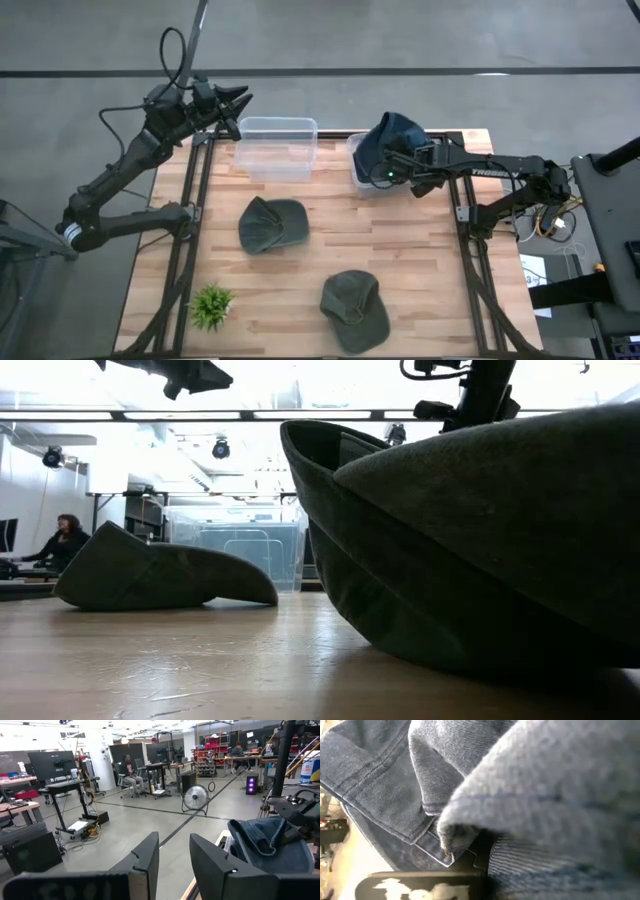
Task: Pick & Place hat
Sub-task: Put the blue cap into the right transparent bin
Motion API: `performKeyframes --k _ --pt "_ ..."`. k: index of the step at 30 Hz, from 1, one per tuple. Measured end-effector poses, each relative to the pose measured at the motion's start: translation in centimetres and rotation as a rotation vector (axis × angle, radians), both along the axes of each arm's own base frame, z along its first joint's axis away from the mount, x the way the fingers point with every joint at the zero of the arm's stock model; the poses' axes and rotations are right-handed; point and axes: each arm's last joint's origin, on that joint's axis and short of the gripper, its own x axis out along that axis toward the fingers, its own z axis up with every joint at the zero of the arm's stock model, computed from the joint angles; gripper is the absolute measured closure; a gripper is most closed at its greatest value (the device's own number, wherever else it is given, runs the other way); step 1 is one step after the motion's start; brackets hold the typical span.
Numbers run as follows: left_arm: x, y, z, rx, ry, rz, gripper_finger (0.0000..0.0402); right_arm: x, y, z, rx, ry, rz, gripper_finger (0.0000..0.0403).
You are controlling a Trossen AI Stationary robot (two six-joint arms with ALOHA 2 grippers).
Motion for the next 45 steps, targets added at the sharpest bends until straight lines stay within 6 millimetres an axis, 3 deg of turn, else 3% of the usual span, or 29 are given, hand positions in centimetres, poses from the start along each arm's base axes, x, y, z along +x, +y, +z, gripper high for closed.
performKeyframes --k 12,30,45 --pt "0.0 0.0 -0.2 -0.018 0.01 0.0 0.0299 0.0 0.1 -0.4 0.039 0.002 0.008 0.036" --pt "0.1 0.1 -0.2 -0.017 0.014 0.0 0.0299 0.3 -0.3 -0.3 0.03 -0.04 0.005 0.0248" --pt "0.1 0.1 -0.2 -0.018 0.014 0.0 0.0299 0.7 2.6 -0.4 0.159 -0.046 0.146 0.0266"
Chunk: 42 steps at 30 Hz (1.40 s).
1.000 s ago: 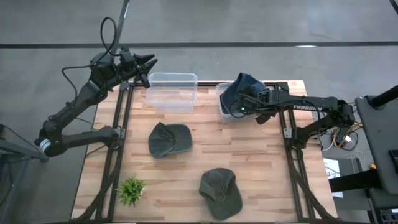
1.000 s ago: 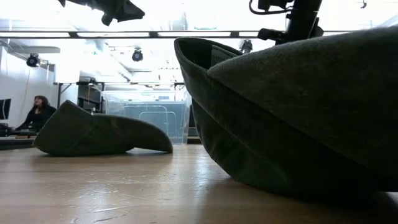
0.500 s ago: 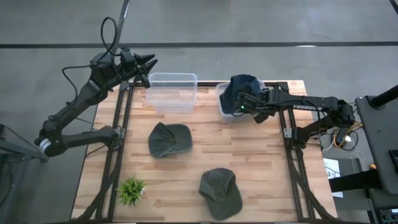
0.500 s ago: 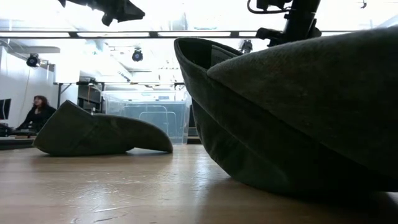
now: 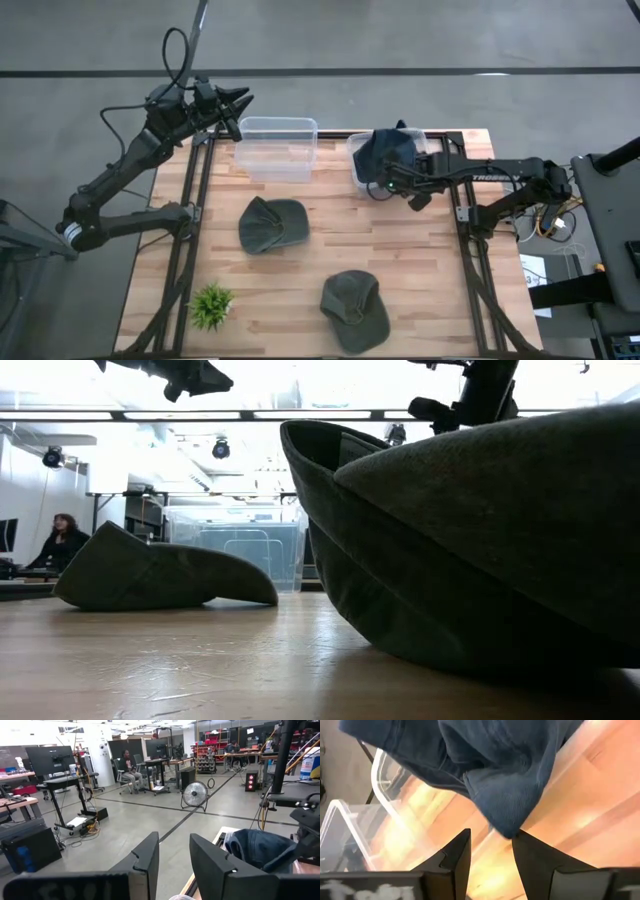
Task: Pick & Place hat
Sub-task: Put the blue cap into the right transparent bin
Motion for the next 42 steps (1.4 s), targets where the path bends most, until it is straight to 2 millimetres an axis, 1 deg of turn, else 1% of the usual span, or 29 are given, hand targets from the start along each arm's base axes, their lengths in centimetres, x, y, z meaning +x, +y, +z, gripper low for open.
performKeyframes --k 6,12,16,20,23,26,33,37,42 --pt "0.0 0.0 -0.1 -0.013 0.003 -0.001 0.0299 -0.2 1.0 0.7 0.001 -0.024 0.031 0.0279" --pt "0.0 0.0 -0.1 -0.016 0.005 -0.001 0.0299 -0.8 1.5 2.8 -0.011 -0.015 0.058 0.0289" --pt "0.0 0.0 -0.3 -0.029 0.015 -0.001 0.0299 -1.5 1.1 4.4 -0.082 0.024 0.027 0.0296" --pt "0.1 0.1 -0.5 -0.049 0.021 -0.001 0.0299 -2.3 -0.5 4.9 -0.091 0.118 0.041 0.0305" --pt "0.3 0.3 -0.6 -0.064 0.02 -0.002 0.0299 -2.4 -2.0 4.7 -0.096 0.166 0.068 0.0311" --pt "0.5 0.5 -0.8 -0.062 0.033 -0.002 0.0299 -2.0 -3.8 4.5 -0.129 0.204 0.106 0.0314" --pt "0.8 0.9 -1.1 -0.064 0.054 -0.001 0.0299 -2.3 -7.4 3.1 -0.057 0.335 0.149 0.0316" --pt "0.9 0.9 -1.1 -0.058 0.056 -0.001 0.0299 -2.0 -8.5 2.2 -0.025 0.392 0.182 0.0323" --pt "0.8 0.8 -1.0 -0.057 0.047 -0.001 0.0299 -0.9 -9.4 0.0 0.071 0.485 0.244 0.0336"
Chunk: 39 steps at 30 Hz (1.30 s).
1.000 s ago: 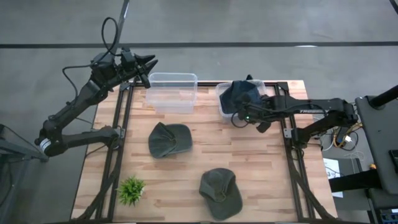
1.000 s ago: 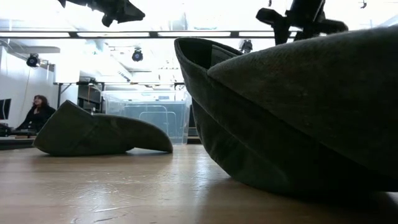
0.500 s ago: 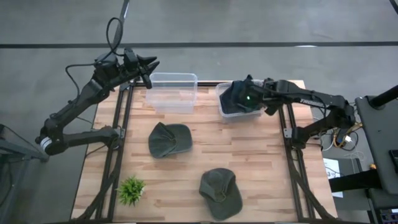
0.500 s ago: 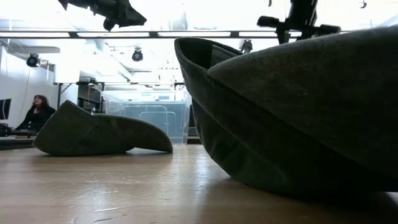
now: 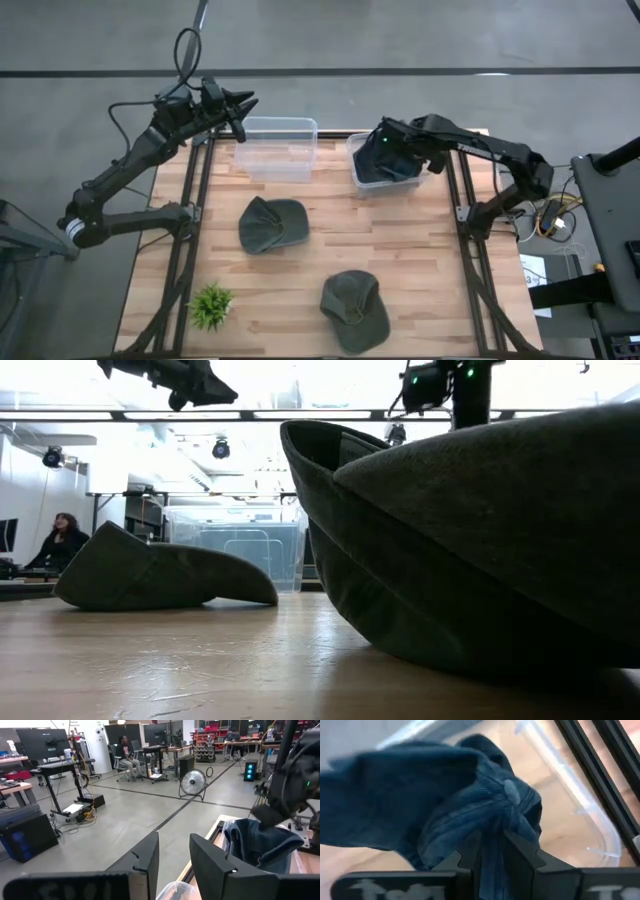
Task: Pick & Place hat
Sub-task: Put the blue cap into the right transparent bin, then put the bottom green cap into the left transparent bin
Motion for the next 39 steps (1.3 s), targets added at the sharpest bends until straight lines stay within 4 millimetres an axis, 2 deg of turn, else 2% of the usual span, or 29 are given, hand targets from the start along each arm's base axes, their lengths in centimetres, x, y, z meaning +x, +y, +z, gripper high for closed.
performKeyframes --k 10,15,18,24,28,34,39 --pt "0.0 0.0 0.0 -0.036 -0.023 -0.008 0.0299 2.5 -1.1 -4.5 0.123 0.157 0.065 0.0349" --pt "0.0 -0.1 -0.2 -0.057 -0.012 -0.008 0.0299 2.5 -1.6 -5.5 0.192 0.187 0.095 0.0349" --pt "0.0 0.0 -0.5 -0.064 -0.006 -0.007 0.0299 2.1 -1.7 -5.4 0.201 0.189 0.097 0.0349" --pt "0.1 0.1 -1.2 -0.076 0.005 -0.007 0.0299 1.0 -1.2 -3.3 0.12 0.164 0.107 0.0349" --pt "0.1 0.0 -1.5 -0.078 0.009 -0.007 0.0299 0.1 0.1 0.0 0.018 0.113 0.198 0.0349" --pt "-0.7 -0.8 -0.8 -0.043 -0.014 -0.012 0.0299 -1.7 4.3 5.8 -0.147 0.005 0.46 0.0349" --pt "-1.6 -2.6 0.0 -0.036 -0.057 -0.092 0.0299 -3.1 9.2 8.0 -0.176 -0.093 0.711 0.0349"
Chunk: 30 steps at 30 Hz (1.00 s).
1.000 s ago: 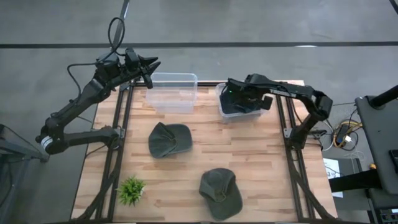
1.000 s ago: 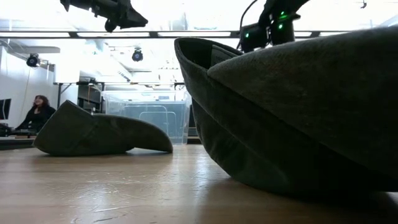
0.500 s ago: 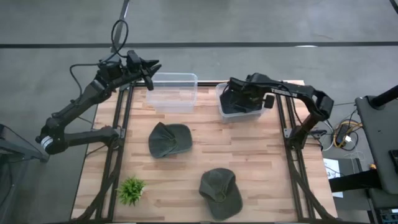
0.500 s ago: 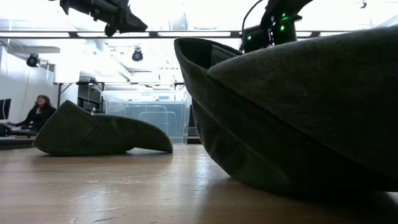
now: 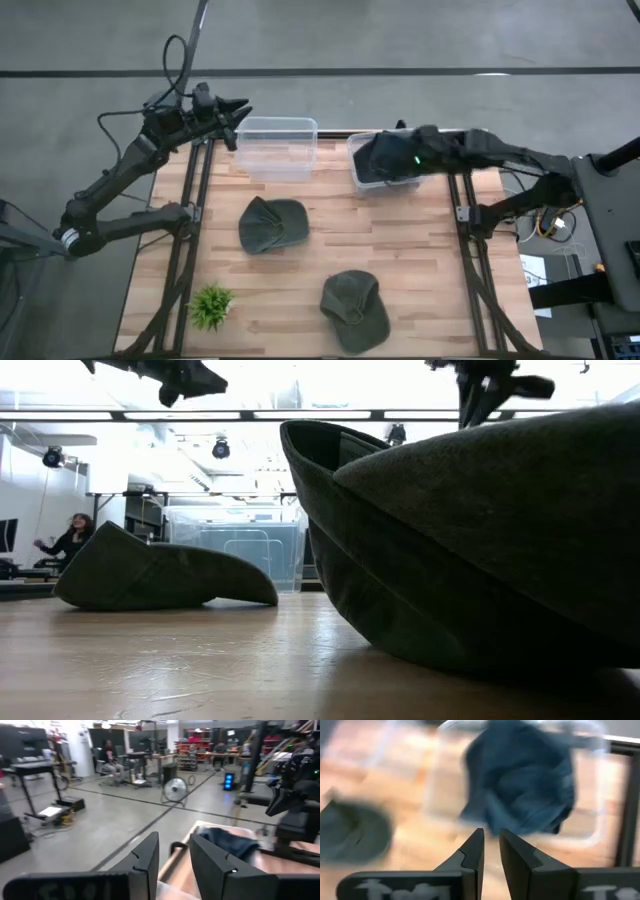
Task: Pick & Place hat
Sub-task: Put the bottom green cap into the left transparent bin
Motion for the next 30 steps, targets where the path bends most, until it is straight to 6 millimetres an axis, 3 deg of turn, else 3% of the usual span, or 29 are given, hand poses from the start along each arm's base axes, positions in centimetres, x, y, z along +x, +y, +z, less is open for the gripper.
performKeyframes --k 6,16,20,30 --pt "-0.7 -2.9 0.6 -0.023 -0.016 -0.093 0.0299 -0.6 5.8 0.5 0.002 -0.032 0.273 0.0349" --pt "0.1 -7.5 0.7 -0.133 -0.045 -0.195 0.0299 -1.3 13.7 -2.1 0.053 0.03 0.529 0.0349" --pt "1.2 -9.5 0.5 -0.173 -0.037 -0.24 0.0299 -2.1 15.8 -3.0 0.054 0.06 0.599 0.0349" --pt "3.4 -15.0 -0.8 -0.185 0.021 -0.055 0.0299 -2.8 18.6 -5.0 0.12 0.15 0.675 0.0349"
